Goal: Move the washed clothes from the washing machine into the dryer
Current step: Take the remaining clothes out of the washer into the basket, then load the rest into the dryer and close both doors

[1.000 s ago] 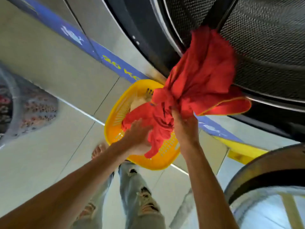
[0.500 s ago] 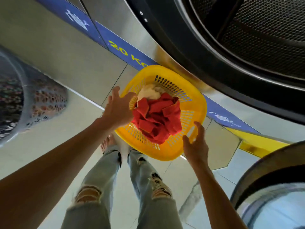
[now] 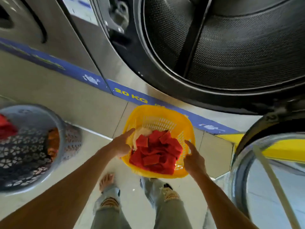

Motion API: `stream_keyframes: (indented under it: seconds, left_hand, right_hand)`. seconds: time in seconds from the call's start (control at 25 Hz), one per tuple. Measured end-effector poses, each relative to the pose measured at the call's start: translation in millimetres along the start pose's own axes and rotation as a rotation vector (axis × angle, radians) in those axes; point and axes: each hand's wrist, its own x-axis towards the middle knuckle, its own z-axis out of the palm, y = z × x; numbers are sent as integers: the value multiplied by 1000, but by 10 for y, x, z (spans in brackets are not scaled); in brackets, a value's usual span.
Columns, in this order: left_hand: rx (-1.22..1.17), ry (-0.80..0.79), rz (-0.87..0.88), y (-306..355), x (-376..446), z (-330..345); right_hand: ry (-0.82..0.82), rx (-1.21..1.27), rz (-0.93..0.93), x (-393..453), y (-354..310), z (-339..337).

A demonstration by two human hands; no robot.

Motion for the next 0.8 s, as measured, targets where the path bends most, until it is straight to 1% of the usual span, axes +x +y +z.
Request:
stream_keyframes:
  seconds: [0.08,0.16,0.28,0.36,0.44,0.48,0.6,0.8]
  left_hand:
    - [-36,-77,6,-18,-498,-231]
    - [32,-91,79,-7,-1087,-422]
    - [51,-125,160,-79,-1784,-618]
    - [78,-76,216,-135,-2102,-764]
    - [58,-37,286,-156,-2383,-819]
    - [40,-19,327,-121,-2508,-814]
    - [99,5,411,-40,-2945,-648]
    - [150,67,385,-228,-3068,-187]
  right_hand:
    - [14,17,-17,-450,5,-157]
    - [65,54,-43,-1022,-1,-212]
    - [150,101,-89,-1776,-70,-243]
    - [207,117,-114,-2137,-111,-206]
    - [224,169,-108,-2513,-80,-102]
    - [233,185,-97,-2655,-57,-75]
    - [234,259,-91,-3027,85,3]
    - [236,334,-45,-3521,513,252]
